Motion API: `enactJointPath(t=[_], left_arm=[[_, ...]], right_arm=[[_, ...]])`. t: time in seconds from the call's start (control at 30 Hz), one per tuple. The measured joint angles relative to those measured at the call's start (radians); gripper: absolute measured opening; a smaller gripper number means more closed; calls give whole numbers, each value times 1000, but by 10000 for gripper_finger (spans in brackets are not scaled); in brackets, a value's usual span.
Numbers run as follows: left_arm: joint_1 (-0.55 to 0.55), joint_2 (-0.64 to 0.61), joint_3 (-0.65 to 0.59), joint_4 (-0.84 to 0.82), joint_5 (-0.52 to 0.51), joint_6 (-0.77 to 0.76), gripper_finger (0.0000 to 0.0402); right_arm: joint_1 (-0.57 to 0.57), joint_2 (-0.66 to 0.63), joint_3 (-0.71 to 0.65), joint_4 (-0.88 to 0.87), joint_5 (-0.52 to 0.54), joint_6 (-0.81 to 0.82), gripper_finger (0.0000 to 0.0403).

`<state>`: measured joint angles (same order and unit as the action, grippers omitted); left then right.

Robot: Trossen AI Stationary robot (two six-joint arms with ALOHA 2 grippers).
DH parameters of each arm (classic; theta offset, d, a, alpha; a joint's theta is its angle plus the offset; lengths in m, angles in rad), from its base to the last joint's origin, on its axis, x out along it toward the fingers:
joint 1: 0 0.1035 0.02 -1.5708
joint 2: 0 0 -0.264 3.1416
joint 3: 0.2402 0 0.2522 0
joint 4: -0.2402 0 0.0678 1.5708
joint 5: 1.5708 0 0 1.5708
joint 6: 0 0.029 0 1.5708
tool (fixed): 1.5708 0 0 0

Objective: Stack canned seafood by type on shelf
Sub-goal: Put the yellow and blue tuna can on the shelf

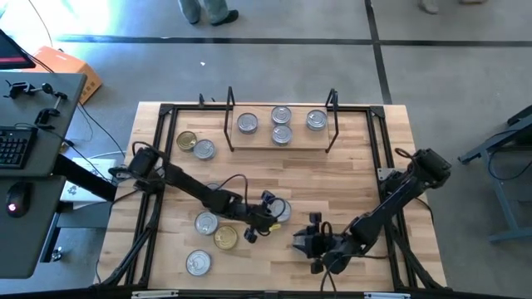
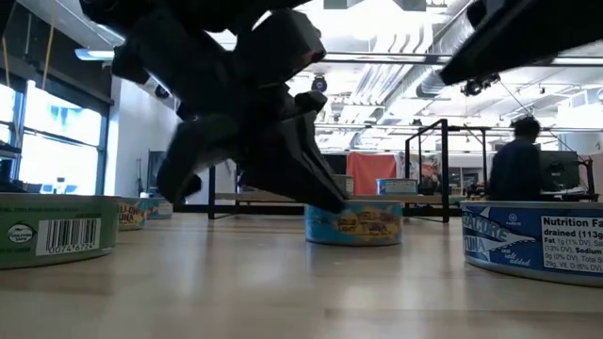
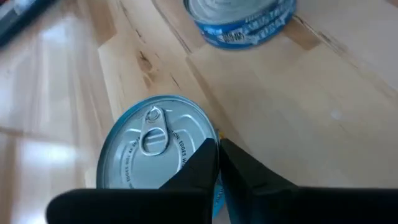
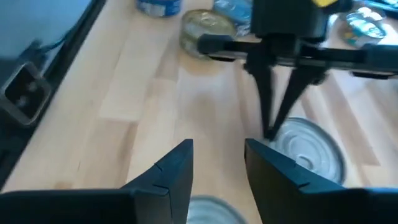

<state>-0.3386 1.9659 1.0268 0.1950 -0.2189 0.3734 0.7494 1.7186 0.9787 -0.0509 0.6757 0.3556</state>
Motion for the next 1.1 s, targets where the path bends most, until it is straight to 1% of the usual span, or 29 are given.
enactJointPath(t=[0.1, 0.17, 0.23, 0.37, 0.4, 0.47, 0.53, 0.57, 0.63, 0.73, 0.87, 0.93, 1.0, 1.1], left_arm=[[0, -47, -4, -26, 3, -42, 10], [4, -97, -4, -30, 3, -71, 3], [10, -145, 0, -40, 3, -111, 2], [31, -202, -3, -93, 10, -182, 1], [36, -216, -3, -95, 25, -188, 1], [48, -224, 1, -91, 100, -183, 1], [51, -209, -1, -89, 171, -162, 1], [51, -192, -1, -79, 195, -139, 2], [45, -159, -2, -79, 211, -77, 11], [41, -96, -1, -49, 211, -11, 37], [57, -24, -1, -15, 181, 24, 79], [66, -8, 0, -17, 157, 48, 89], [71, -1, 2, -13, 104, 49, 88], [75, -2, 1, -12, 81, 80, 64]], right_arm=[[-27, 0, 0, 3, 29, -58, 135], [-48, 0, 0, 13, 15, -108, 139], [-71, 0, 0, 10, -7, -137, 152], [-122, 0, 1, 0, -51, -208, 205], [-134, 0, 1, -4, -63, -230, 222], [-154, 0, 1, -20, -86, -267, 252], [-167, 0, 1, -31, -91, -277, 273], [-172, 0, 1, -41, -86, -257, 280], [-180, 0, 1, -64, -74, -210, 284], [-195, 0, -4, -101, -72, -166, 286], [-214, 0, -27, -105, -66, -125, 286], [-224, 0, -37, -102, -64, -120, 286], [-233, 0, -47, -107, -46, -127, 286], [-252, 0, -57, -99, -11, -153, 286]])
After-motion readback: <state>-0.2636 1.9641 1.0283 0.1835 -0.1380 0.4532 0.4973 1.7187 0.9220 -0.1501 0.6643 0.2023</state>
